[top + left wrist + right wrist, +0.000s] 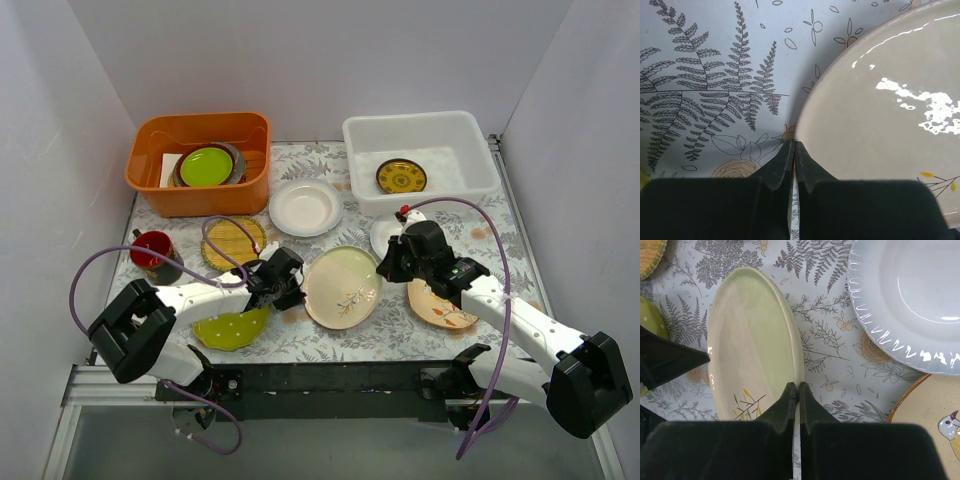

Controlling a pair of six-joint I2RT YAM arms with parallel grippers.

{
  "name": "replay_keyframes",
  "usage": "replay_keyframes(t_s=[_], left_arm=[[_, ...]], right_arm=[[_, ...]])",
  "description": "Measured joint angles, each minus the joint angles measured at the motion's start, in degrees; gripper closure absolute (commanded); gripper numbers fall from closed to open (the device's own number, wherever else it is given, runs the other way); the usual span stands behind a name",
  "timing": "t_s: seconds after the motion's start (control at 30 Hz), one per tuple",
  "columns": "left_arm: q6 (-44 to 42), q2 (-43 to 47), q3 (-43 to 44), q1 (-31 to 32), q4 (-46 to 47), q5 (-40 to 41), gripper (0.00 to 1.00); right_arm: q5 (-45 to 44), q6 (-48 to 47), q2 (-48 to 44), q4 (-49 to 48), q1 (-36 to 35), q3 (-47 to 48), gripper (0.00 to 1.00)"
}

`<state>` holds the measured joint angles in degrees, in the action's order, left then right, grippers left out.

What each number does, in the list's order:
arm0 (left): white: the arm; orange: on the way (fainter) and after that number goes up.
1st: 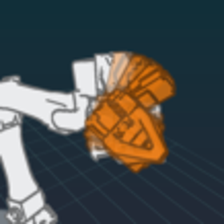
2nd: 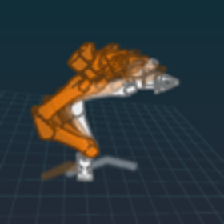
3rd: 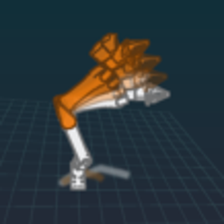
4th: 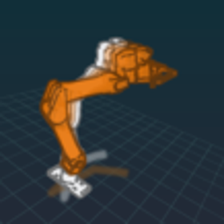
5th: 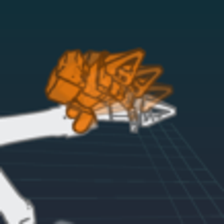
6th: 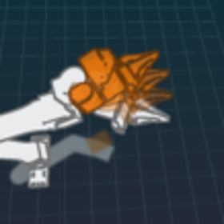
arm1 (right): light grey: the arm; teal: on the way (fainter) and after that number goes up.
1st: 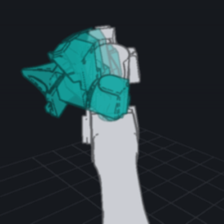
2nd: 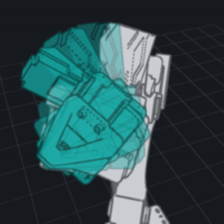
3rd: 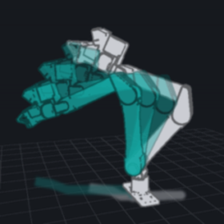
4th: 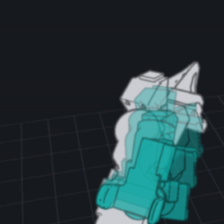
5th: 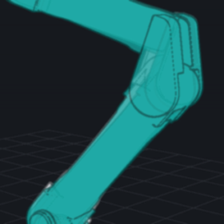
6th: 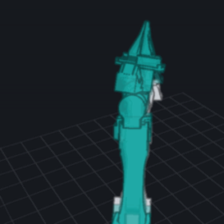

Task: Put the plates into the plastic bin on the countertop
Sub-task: Pick up the plate at the center of the board.

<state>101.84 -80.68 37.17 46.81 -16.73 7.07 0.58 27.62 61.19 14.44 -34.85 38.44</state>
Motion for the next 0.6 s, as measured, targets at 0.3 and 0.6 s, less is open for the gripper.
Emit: replay_keyframes(t_s=[0.3, 0.6], left_arm=[[0.6, -1.7, 0.9, 0.6, 0.3, 0.1, 1.00], [0.7, -2.6, 1.4, 1.0, 0.8, 0.6, 1.00]], right_arm=[[-0.2, -0.9, 0.0, -1.9, 0.3, 0.0, 0.86], [1.5, -1.3, -0.1, -4.9, 0.3, -0.5, 0.58]])
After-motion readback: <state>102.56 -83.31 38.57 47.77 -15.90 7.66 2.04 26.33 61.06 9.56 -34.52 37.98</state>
